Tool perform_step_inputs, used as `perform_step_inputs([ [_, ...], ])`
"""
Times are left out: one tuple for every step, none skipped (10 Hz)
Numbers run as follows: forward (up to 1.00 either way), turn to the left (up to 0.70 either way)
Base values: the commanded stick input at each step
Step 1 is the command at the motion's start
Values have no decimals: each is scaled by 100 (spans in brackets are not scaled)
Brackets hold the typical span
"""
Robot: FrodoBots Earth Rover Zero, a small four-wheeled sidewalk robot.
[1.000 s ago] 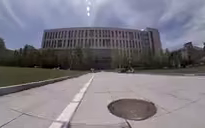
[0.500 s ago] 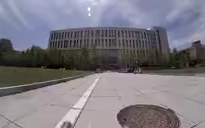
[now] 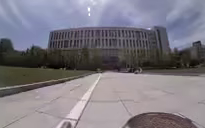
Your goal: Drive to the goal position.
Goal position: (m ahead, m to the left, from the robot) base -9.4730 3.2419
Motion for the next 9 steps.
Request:
perform_step_inputs([
  [70, 0],
  [70, 0],
  [70, 0],
  [70, 0],
  [70, 0],
  [70, 0],
  [70, 0],
  [70, 0],
  [70, 0],
])
